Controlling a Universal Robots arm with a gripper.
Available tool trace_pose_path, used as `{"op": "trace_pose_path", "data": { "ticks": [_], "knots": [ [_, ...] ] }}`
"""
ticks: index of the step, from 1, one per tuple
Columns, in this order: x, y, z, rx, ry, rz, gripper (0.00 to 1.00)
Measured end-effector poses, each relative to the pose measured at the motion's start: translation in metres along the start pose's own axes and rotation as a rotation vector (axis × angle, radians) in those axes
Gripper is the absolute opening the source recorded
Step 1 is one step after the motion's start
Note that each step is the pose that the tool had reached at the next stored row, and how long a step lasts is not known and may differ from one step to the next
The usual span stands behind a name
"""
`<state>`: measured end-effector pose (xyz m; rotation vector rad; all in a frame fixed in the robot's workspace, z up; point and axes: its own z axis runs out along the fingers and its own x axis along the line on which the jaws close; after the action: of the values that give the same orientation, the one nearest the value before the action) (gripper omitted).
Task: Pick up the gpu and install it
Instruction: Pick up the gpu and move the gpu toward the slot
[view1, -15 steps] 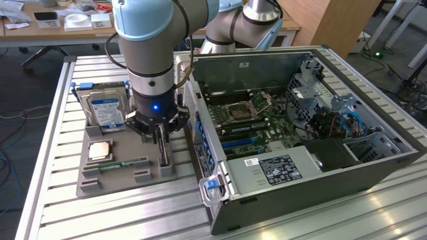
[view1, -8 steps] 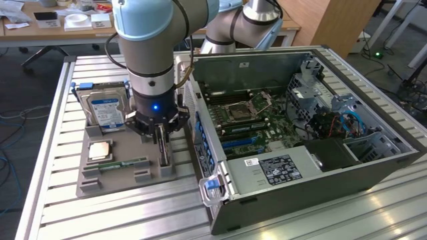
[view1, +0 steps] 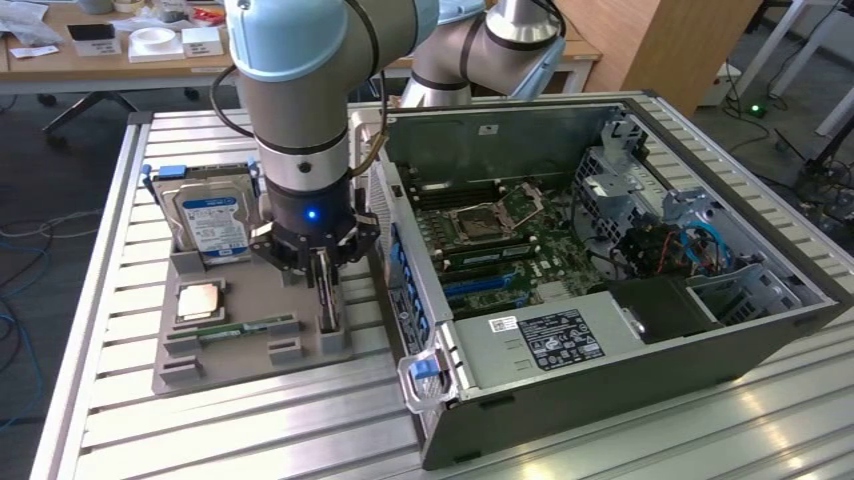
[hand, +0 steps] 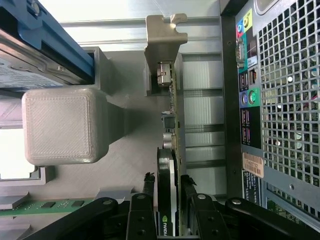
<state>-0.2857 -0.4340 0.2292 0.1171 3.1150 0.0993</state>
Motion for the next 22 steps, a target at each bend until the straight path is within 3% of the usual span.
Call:
{"op": "trace_pose_path", "data": {
  "ticks": [9,11,22],
  "knots": [
    [0.0000,0.0000,0.0000,0.0000,0.0000,0.000,0.35],
    [0.0000,0.0000,0.0000,0.0000,0.0001,0.000,0.27],
    [0.0000,0.0000,0.0000,0.0000,0.0000,0.000,0.27]
  ]
}}
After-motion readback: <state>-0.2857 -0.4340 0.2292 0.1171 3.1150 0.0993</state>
